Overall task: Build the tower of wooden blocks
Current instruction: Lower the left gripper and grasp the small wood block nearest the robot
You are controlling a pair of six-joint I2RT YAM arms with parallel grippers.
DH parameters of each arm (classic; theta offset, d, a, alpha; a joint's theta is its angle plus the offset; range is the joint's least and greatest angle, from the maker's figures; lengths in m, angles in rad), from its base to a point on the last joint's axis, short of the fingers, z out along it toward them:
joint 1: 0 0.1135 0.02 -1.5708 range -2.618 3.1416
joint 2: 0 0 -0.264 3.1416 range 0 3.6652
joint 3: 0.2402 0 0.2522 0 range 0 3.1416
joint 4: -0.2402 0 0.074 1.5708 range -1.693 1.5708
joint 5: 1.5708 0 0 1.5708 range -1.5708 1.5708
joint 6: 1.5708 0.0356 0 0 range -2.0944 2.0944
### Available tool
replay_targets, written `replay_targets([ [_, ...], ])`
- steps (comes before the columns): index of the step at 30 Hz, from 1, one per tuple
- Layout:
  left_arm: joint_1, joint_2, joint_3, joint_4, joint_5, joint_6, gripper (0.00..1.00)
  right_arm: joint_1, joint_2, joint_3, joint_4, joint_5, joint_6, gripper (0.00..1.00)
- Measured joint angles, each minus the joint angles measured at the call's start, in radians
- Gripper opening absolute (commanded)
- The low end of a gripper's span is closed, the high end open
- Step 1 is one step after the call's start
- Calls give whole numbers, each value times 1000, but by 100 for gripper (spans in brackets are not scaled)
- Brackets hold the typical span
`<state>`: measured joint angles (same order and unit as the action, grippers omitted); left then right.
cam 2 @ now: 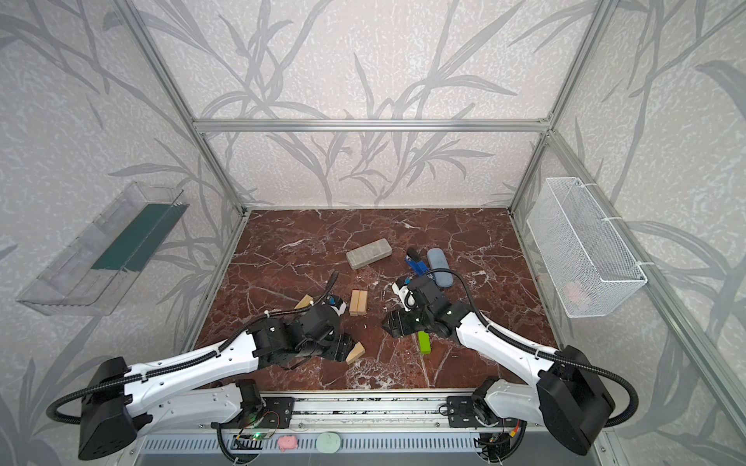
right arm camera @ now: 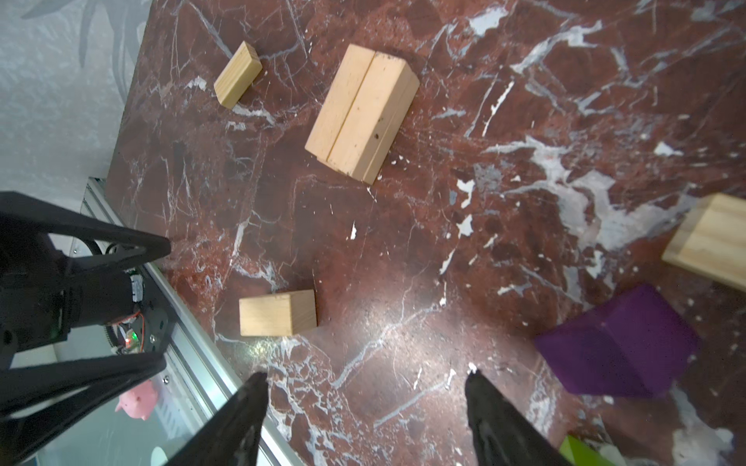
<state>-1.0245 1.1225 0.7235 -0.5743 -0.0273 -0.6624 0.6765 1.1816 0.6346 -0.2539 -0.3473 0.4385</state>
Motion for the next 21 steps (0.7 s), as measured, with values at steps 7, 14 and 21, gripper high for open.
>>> replay_targets([
  [7,-44,135,18,34,-22,74,85,-1,-109,-110,18,13,-1,85],
  [14,-57,293,34,77,-24,128,81,-1,-178,-116,47,18,3,89],
  [21,-70,357,34,119,-51,135,68,-1,-191,-129,55,25,10,94],
])
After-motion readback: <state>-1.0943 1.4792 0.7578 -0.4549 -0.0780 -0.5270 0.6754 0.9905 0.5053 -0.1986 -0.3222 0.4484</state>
